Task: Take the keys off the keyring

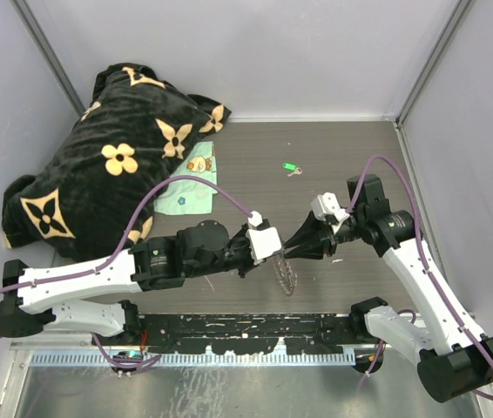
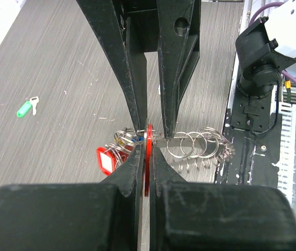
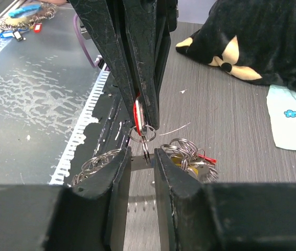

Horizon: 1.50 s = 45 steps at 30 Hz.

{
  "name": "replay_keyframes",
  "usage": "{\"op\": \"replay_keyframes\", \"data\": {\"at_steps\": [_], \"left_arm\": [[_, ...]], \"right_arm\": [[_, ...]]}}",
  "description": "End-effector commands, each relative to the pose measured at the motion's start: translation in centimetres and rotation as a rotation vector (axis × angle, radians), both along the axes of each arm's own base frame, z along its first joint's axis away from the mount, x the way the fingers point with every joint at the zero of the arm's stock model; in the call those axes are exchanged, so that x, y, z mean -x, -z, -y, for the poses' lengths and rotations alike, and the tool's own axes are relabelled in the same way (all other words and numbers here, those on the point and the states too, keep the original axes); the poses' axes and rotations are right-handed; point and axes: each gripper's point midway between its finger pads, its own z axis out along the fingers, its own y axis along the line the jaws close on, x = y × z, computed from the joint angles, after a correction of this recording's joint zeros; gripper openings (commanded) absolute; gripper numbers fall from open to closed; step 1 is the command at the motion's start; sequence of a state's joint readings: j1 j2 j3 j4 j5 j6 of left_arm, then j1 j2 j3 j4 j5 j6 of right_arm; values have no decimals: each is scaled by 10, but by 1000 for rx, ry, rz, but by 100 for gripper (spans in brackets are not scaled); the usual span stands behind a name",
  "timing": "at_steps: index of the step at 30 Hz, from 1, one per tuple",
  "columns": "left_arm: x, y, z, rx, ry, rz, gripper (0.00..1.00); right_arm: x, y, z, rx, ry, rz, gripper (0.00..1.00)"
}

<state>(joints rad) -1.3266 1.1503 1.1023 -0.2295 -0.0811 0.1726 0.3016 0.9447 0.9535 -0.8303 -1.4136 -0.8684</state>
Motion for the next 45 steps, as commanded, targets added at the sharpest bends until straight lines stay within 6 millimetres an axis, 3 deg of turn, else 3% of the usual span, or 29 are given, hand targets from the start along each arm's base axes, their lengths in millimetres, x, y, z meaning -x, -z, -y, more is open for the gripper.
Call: {"op": "replay_keyframes", "data": {"at_steps": [1, 8, 18, 28, 36, 45], "left_arm": [[2, -67, 4, 195, 12, 46, 0], [2, -67, 2, 196, 11, 46, 0], [1, -67, 1, 190, 7, 44, 0], [-1, -62, -5, 139, -11, 48, 0], [-5, -60, -5, 63, -16, 72, 0], [-7, -56, 3, 53, -13, 75, 0]], "right_arm": [[-3, -3, 2, -9, 18, 41, 30], [-3, -2, 3, -13, 17, 33, 29], [-2, -5, 3, -15, 15, 49, 1], [-8, -15, 12, 100, 62, 220, 1], [-19, -21, 13, 358, 70, 459, 1], [-30, -20, 16, 587, 62, 605, 1]]}}
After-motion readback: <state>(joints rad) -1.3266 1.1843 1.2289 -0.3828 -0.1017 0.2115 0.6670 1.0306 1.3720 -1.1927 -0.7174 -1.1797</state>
